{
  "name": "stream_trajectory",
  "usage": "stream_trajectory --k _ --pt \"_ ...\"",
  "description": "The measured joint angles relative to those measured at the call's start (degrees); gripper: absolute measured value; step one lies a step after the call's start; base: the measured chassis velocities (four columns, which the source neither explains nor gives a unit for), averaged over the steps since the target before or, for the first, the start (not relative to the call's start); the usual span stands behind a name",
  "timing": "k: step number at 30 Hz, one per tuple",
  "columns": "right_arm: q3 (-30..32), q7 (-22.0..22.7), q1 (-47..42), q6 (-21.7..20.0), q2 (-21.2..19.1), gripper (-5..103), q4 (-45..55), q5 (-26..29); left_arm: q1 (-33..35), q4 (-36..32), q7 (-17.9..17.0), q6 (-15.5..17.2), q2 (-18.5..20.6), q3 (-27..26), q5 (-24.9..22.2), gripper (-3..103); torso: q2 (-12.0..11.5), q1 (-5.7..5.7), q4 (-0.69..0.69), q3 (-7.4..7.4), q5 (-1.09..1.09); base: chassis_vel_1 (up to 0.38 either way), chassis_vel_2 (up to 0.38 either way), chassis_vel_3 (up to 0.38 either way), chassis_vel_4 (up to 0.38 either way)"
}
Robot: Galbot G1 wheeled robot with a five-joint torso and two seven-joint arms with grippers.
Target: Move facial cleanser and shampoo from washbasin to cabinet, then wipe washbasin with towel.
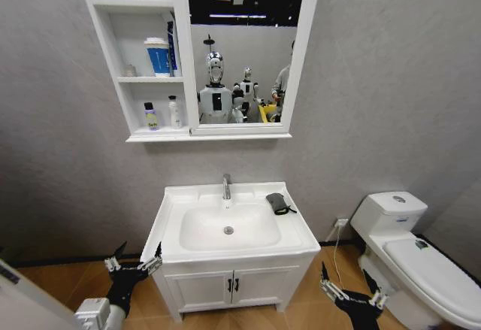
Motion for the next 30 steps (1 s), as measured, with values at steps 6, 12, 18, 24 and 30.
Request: stream_trajectory --k 6,12,18,24,30 --pt "0.0 0.01 0.01 -0.02 0.0 100 -0.02 0.02 0.0 0.0 0.0 0.0 0.0 0.0 0.0 100 0.01 0.0 0.0 0.0 -0.03 0.297 -0.298 -0.297 0.299" --pt "-0.01 0.03 0.0 -0.03 -0.01 100 -0.04 0.03 0.0 0.0 0.0 0.0 0.0 0.0 0.0 100 0.01 -0.02 0.0 -0.01 -0.03 0.354 -0.357 -0.359 0.351" --pt "-0.01 0.05 -0.01 -0.03 -0.01 100 -0.05 0.03 0.0 0.0 0.0 0.0 0.0 0.0 0.0 100 0.02 -0.03 0.0 -0.01 -0.02 0.372 -0.357 -0.366 0.363" --pt "-0.01 0.05 0.0 -0.03 -0.03 100 -0.05 0.03 0.0 0.0 0.01 0.0 -0.01 0.01 0.0 100 0.0 0.02 0.0 0.01 0.03 0.354 -0.352 -0.354 0.353" --pt "-0.01 0.06 0.0 -0.04 -0.04 100 -0.05 0.03 0.0 -0.01 0.0 0.0 0.0 0.0 0.0 100 0.0 0.03 0.0 0.01 0.05 0.368 -0.351 -0.349 0.34"
